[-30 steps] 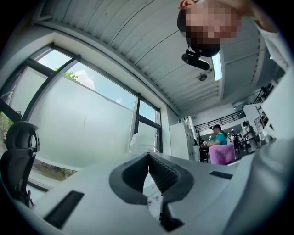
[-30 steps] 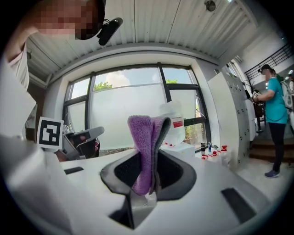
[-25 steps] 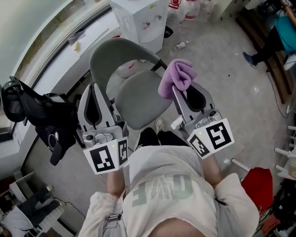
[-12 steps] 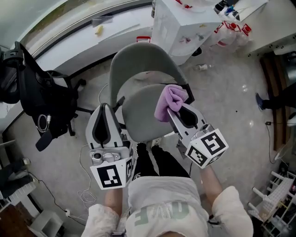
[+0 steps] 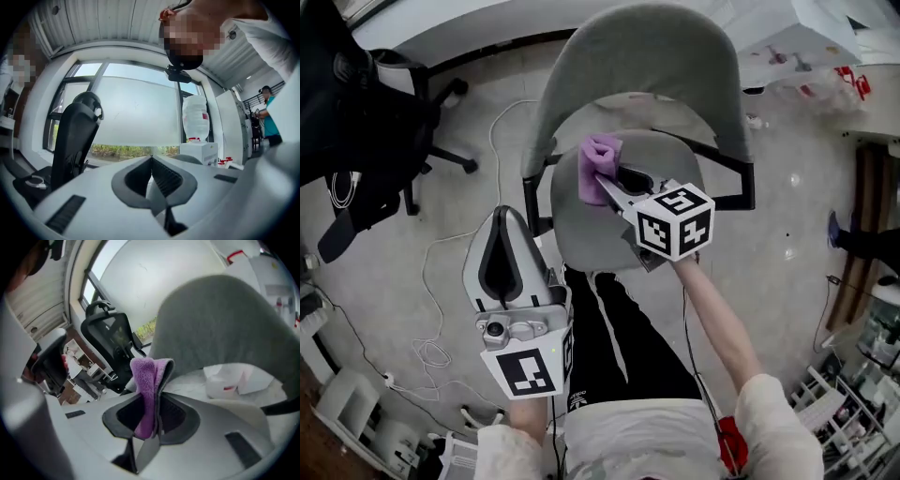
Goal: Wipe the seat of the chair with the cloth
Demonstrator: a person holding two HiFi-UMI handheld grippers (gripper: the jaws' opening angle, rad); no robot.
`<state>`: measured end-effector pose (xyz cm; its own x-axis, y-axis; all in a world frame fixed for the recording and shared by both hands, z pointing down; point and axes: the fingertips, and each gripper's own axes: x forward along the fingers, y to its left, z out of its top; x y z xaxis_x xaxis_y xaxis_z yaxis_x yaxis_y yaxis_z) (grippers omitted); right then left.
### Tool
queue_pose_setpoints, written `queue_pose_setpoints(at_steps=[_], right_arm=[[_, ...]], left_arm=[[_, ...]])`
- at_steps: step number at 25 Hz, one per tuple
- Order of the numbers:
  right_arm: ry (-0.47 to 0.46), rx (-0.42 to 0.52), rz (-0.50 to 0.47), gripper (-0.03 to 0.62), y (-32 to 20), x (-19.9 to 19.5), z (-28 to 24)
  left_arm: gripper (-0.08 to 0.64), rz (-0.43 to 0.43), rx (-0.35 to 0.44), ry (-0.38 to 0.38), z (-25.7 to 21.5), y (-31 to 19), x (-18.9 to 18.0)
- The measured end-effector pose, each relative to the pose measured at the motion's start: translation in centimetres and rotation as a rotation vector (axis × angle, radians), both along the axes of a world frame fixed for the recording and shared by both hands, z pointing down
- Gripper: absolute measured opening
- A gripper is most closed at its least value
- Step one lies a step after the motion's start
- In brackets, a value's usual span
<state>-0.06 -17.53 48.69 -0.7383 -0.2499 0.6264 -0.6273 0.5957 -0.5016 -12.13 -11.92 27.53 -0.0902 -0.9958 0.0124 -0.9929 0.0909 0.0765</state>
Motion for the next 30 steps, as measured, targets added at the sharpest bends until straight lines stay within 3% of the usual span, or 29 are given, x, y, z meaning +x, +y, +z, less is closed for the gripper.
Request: queue_pose_setpoints(at_steps=[3,8,14,23,30], right_arm=[[0.018,-0.115,-0.026,0.092,0.9,-2.1,5.4],[0.080,-0.217,-0.087,0.092,2.0,-4.6,11.9],[0.130,-0.361,-0.086,0.092,3.2,-7.0,17.4],[0.214,-0.415,-0.113,0.091,3.3,-7.8,20.1],[0.268,-0.395,-0.122,0.091,2.6,-6.0,20.3]], left_arm=[[0.012,-0.001,-0.031,0.076,3.1,1.3,0.1],[0.012,0.006,-0.060,0.083,5.9,2.6,0.9],[0.012,-0.037,-0.108,0.081,8.7,4.3,0.2],[0.012,-0.052,-0.115,0.105,9.8,3.5,0.1],[0.012,-0.023,-0.119,0.101,9.7,2.7,0.9]])
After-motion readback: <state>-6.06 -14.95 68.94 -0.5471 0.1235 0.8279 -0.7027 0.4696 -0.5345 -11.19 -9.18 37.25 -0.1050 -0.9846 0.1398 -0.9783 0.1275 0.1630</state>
